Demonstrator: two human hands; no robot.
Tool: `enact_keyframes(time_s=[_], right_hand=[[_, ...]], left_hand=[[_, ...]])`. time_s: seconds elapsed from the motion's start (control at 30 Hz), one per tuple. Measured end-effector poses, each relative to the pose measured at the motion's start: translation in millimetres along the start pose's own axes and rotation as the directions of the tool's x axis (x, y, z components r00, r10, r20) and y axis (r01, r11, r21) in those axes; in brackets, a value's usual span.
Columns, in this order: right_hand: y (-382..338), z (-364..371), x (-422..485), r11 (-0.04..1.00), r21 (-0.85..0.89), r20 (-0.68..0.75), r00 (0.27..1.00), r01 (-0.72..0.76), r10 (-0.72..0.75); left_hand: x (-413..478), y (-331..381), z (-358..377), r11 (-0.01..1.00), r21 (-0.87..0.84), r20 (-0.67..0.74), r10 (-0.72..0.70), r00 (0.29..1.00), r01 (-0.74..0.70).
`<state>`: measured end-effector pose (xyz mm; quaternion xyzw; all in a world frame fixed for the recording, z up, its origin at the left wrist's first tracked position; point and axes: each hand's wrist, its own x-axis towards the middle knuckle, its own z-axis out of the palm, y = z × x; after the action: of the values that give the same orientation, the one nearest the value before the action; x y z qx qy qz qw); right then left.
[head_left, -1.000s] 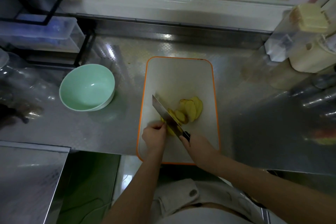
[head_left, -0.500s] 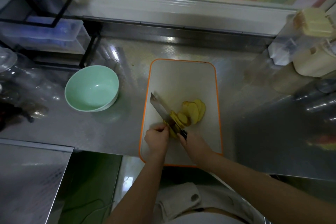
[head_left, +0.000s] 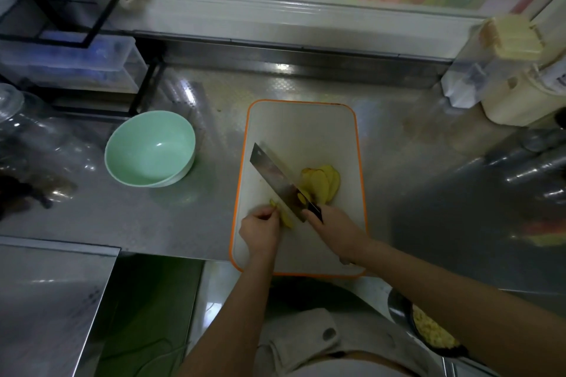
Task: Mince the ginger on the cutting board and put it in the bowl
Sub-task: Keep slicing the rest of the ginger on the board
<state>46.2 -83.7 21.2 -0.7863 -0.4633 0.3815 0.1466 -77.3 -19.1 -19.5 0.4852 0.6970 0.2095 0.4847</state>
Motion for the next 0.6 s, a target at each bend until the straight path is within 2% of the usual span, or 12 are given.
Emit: enact_keyframes(time_s=[0.23,0.43,0.6], right_hand=[[-3.8,2.0,-17.5,0.996,0.084,-0.034,0.999,0.029,-0.026],[-0.5,6.2,-23.3,1.000,-0.003,-0.001,1.000,0.001,-0.001],[-2.7,3.7,-25.6,0.994,-0.108,0.099,0.995,0.019,-0.009]], left_hand=[[-3.6,-3.1,-0.4,0.999,-0.044,0.009,0.015,1.000,-0.015],[-10.1,-4.6,0.0,0.999,-0.034,0.013,0.018,1.000,-0.017],[-10.2,-4.3,0.7,0.999,-0.025,0.009,0.042,0.999,-0.042]])
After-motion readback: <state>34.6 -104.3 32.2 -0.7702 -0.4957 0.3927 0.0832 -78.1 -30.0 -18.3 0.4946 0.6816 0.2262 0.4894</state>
